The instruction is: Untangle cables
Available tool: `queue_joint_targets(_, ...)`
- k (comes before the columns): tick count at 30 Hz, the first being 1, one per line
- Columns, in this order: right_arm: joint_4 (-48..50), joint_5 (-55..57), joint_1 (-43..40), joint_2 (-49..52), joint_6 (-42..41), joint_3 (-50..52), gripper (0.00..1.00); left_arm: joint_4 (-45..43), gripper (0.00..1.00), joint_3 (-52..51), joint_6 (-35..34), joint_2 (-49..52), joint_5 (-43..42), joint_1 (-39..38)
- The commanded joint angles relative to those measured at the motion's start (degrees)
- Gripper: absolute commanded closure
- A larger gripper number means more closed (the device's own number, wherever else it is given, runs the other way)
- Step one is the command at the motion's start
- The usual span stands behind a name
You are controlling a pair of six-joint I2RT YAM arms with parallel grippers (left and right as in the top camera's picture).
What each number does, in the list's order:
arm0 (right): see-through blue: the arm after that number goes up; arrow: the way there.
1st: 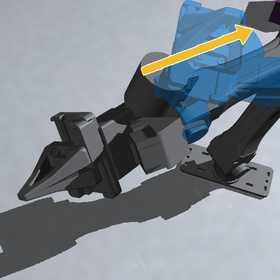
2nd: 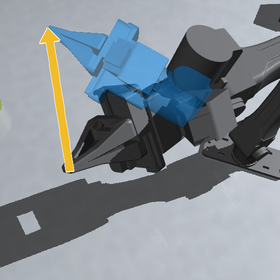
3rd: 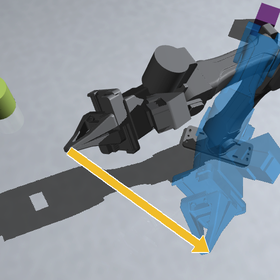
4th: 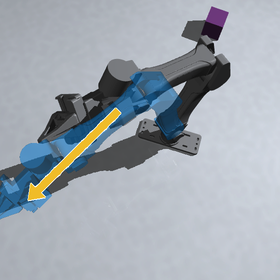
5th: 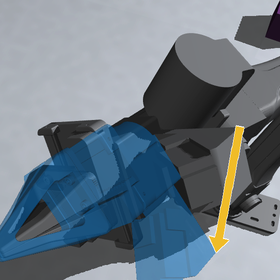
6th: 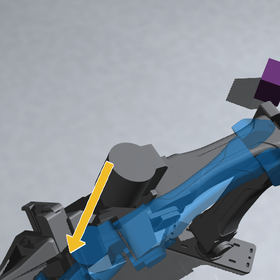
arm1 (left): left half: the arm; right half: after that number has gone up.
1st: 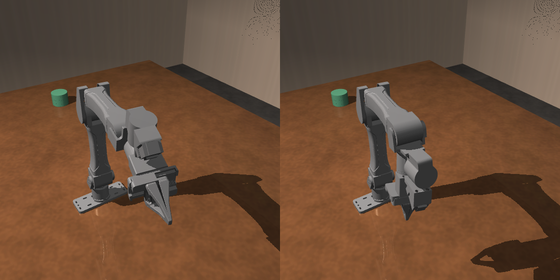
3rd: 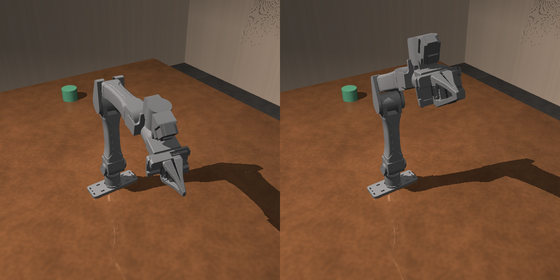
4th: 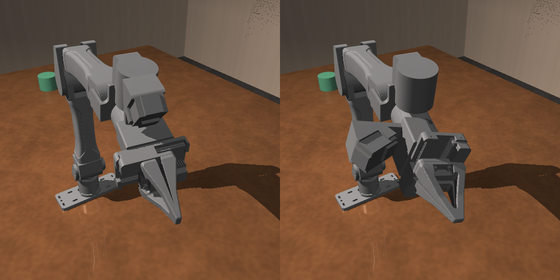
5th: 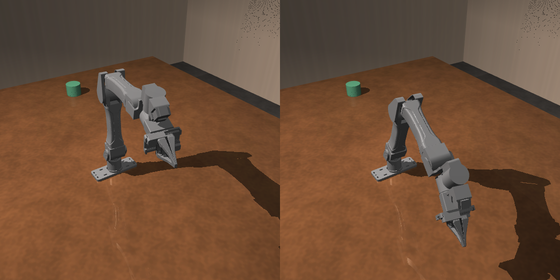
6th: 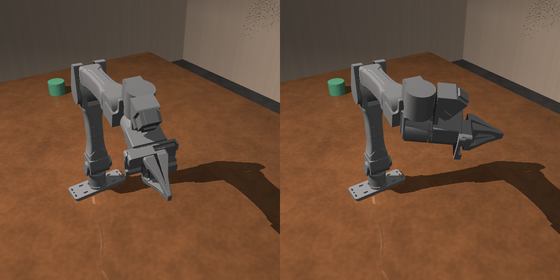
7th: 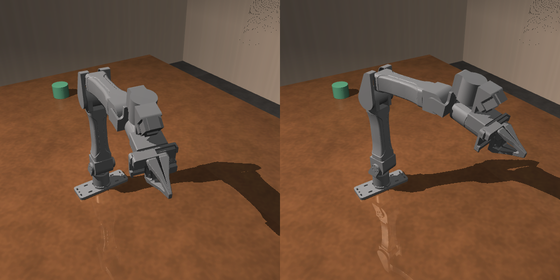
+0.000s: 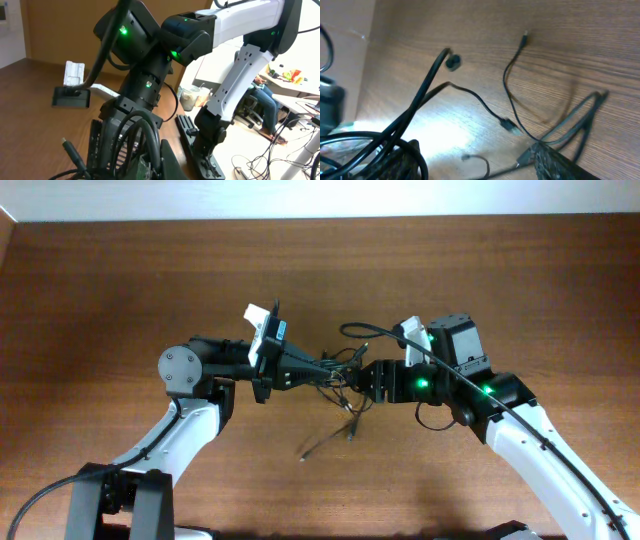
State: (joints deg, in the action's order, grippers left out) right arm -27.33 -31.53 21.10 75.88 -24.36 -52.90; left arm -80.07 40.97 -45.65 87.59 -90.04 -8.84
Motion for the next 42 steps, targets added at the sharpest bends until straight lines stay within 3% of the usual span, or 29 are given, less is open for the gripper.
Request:
queue_joint_targets(1, 0.24, -0.61, 0.37, 0.15, 1.88, 0.11, 0.27, -0.48, 1.0, 0.35, 1.64, -0.92, -0.13, -0.11)
queue_joint_targets(3, -2.29, 11.82, 0.37, 0.15, 0.87, 0.11, 0.37, -0.48, 1.0, 0.35, 1.64, -0.92, -0.02, -0.11)
queue_joint_targets(4, -5.14, 24.26, 0.17, 0.15, -2.58, 0.11, 0.36, -0.48, 1.0, 0.37, 1.6, -0.92, -0.07, -0.11)
queue_joint_targets(6, -8.09, 35.32, -0.61, 0.15, -7.63, 0.11, 0.36, -0.48, 1.0, 0.37, 1.6, -0.92, -0.07, -0.11)
queue_joint_targets(10, -12.31, 43.85, -7.08, 0.15, -10.69, 0.11, 0.36, -0.48, 1.0, 0.37, 1.6, -0.92, -0.07, -0.11)
queue_joint_targets(19, -17.18, 43.04, -25.38, 0.15, -10.64, 0.11, 0.29, -0.46, 1.0, 0.35, 1.6, -0.92, -0.07, 2.69)
queue_joint_targets(24, -19.1, 40.96, -27.89, 0.15, -11.65, 0.13, 0.26, -0.44, 1.0, 0.35, 1.62, -0.92, -0.07, 3.02)
queue_joint_targets(31, -15.76, 1.11, -27.82, -0.02, 6.84, 0.11, 0.25, -0.44, 1.0, 0.35, 4.92, -0.92, -0.07, 2.99)
queue_joint_targets(33, -15.74, -5.27, -27.82, -0.68, 10.95, 0.11, 0.43, -0.42, 0.97, 0.35, 7.34, -0.92, -0.04, 2.99)
queue_joint_targets(34, -15.96, -6.91, -27.82, -1.38, 12.26, 0.11, 0.62, -0.42, 0.9, 0.35, 7.91, -0.92, -0.02, 2.99)
queue_joint_targets(35, -16.09, -7.17, -27.82, -1.97, 12.37, 0.11, 0.75, -0.44, 0.87, 0.35, 8.09, -0.92, -0.02, 2.99)
queue_joint_targets(37, -16.74, -7.32, -27.82, -3.69, 12.37, 0.11, 0.92, -0.44, 0.89, 0.35, 8.09, -0.92, 0.0, 2.99)
queue_joint_targets(39, -18.03, -7.32, -27.82, -6.23, 12.37, 0.11, 0.96, -0.42, 0.89, 0.35, 8.04, -0.92, 1.92, 2.99)
queue_joint_targets(40, -18.93, -7.28, -27.82, -7.85, 12.37, 0.11, 0.96, -0.44, 0.76, 0.35, 8.04, -0.92, 3.39, 2.99)
queue_joint_targets(41, -19.52, -7.28, -27.82, -9.05, 12.37, 0.11, 0.95, -0.42, 0.8, 0.35, 8.0, -0.92, 4.39, 2.99)
queue_joint_targets(42, -20.09, -7.28, -27.82, -10.29, 12.37, 0.11, 0.95, -0.44, 0.99, 0.35, 8.02, -0.92, 4.52, 2.99)
